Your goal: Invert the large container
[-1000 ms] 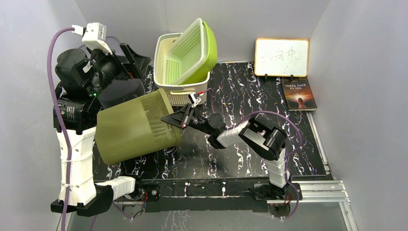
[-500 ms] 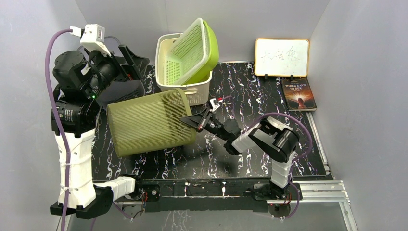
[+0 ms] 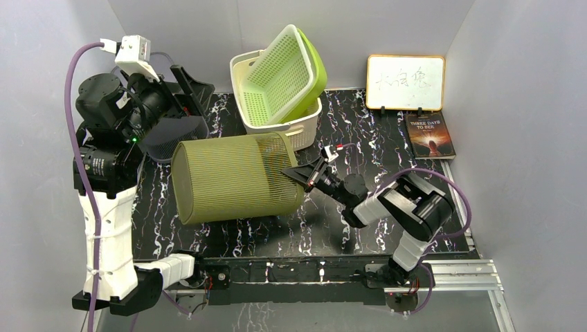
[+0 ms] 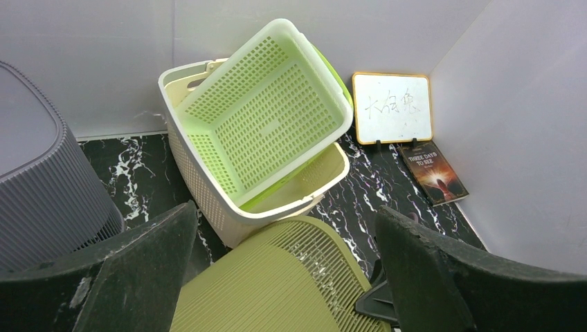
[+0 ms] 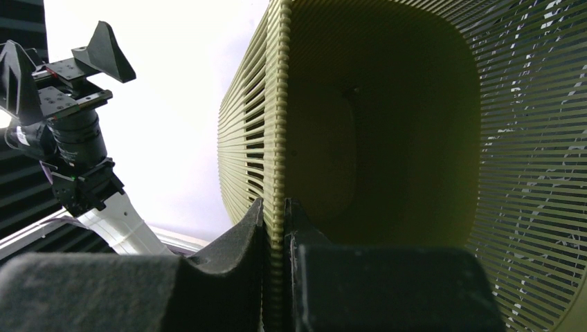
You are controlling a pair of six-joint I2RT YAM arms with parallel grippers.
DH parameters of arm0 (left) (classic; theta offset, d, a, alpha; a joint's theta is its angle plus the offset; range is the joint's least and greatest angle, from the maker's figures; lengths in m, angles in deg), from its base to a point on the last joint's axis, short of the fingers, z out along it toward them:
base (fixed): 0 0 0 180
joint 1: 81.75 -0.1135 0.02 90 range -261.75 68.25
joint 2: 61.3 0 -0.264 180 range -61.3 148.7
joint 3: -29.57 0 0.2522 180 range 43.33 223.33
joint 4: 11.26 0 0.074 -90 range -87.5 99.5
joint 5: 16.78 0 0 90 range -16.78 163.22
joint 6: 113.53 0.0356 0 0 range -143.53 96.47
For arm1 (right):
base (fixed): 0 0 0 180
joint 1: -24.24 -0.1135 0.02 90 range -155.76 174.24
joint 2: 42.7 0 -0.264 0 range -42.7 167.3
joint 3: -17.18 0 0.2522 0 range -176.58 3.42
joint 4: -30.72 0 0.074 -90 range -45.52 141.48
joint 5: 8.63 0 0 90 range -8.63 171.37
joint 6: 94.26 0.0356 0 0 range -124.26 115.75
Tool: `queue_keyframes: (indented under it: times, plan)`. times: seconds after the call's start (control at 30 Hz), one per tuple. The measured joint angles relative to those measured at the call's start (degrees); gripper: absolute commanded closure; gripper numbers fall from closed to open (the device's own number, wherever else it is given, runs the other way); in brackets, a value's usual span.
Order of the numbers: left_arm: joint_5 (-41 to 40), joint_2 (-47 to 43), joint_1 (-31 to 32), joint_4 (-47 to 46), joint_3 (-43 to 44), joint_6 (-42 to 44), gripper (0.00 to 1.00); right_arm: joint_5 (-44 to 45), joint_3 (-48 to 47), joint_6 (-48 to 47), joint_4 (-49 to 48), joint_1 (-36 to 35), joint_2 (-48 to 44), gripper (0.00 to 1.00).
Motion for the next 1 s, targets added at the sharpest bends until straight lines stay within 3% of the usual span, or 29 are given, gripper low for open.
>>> queue_keyframes:
  times: [0.63,1.0]
  plan:
    - [0.09,1.49,0.0,0.0,-0.09,0.0,0.02,11.98,14.56,1.95,-0.33,-6.78,-8.37,1.0]
    - [0.22,1.38,0.0,0.2,-2.38,0.24,0.02,14.51,17.4,5.2,-0.5,0.09,-7.34,1.0]
